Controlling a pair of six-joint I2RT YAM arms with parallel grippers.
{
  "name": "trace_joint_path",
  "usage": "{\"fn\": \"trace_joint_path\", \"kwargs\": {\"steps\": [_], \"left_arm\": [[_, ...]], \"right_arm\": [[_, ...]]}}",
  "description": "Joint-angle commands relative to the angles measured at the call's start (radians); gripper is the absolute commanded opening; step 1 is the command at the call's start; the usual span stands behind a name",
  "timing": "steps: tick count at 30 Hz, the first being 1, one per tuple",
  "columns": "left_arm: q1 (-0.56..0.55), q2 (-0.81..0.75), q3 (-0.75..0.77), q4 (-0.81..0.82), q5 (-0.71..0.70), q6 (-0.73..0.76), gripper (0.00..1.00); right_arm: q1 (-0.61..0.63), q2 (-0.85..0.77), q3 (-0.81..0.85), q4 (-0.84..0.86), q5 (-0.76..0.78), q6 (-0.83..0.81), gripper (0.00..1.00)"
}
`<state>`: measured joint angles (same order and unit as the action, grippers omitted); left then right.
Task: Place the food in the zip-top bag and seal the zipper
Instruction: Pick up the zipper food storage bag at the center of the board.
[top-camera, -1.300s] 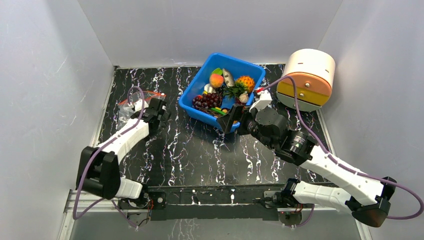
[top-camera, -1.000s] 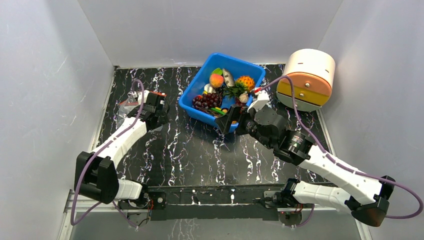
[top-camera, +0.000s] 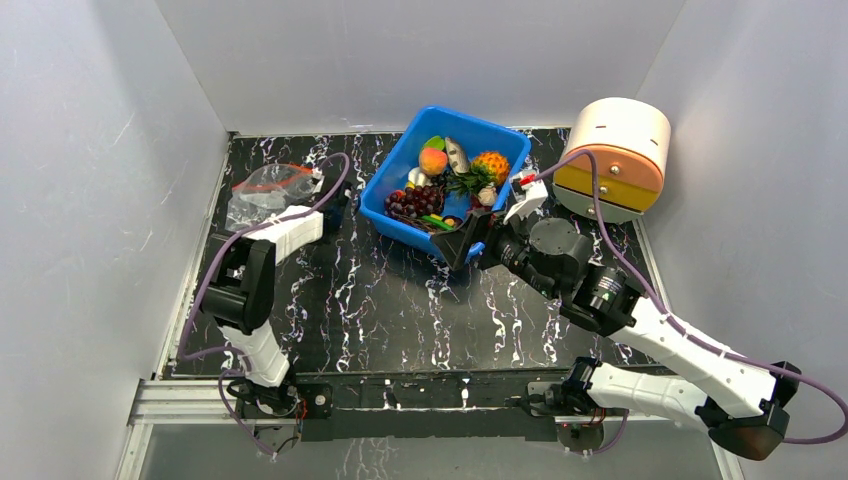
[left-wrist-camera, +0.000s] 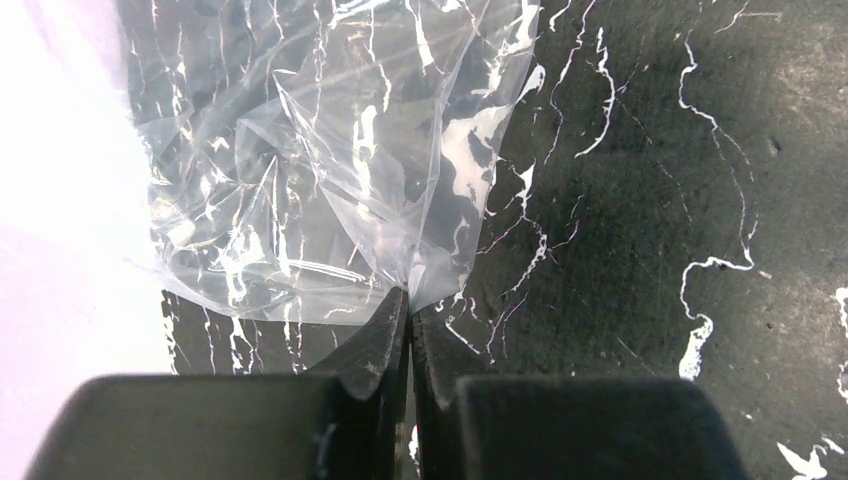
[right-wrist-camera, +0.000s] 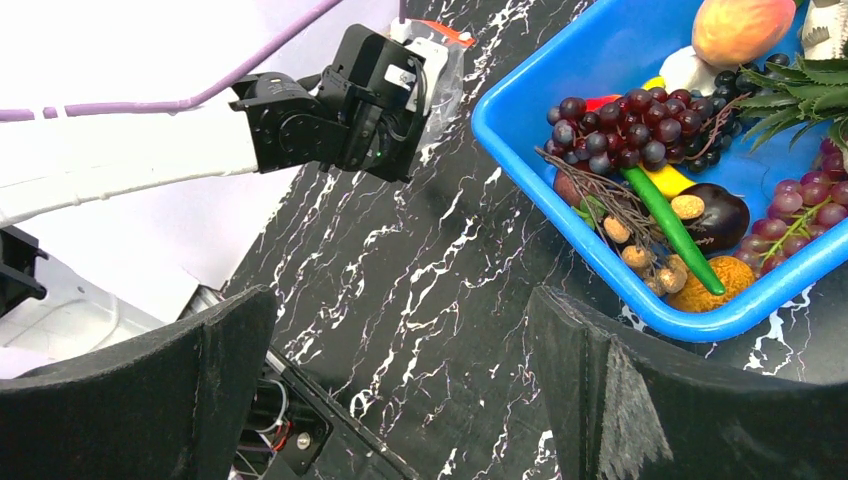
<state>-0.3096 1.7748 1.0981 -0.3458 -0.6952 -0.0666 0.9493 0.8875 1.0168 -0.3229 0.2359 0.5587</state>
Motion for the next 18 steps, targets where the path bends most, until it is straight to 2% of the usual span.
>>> {"fn": "trace_joint_path", "kwargs": {"steps": [1, 5, 9, 18], "left_arm": [[0.004, -0.108, 0.035, -0.068, -0.008, -0.024, 0.00], [0.001, -0.239, 0.046, -0.176, 0.070, -0.094, 0.00], [0.000, -0.393, 0.006, -0.216, 0.168, -0.130, 0.00], [-0.004, -0.650, 0.066, -0.431, 0.463, -0.206, 0.00]], "right_arm": [[0.008, -0.007, 0.003, 0.051, -0.005, 0.006, 0.98], [0.008, 0.000, 0.006, 0.045, -0.008, 0.018, 0.98], [0.007, 0.012, -0.001, 0.050, -0.003, 0.033, 0.98], [0.008, 0.095, 0.034, 0.084, 0.002, -0.028, 0.96]]}}
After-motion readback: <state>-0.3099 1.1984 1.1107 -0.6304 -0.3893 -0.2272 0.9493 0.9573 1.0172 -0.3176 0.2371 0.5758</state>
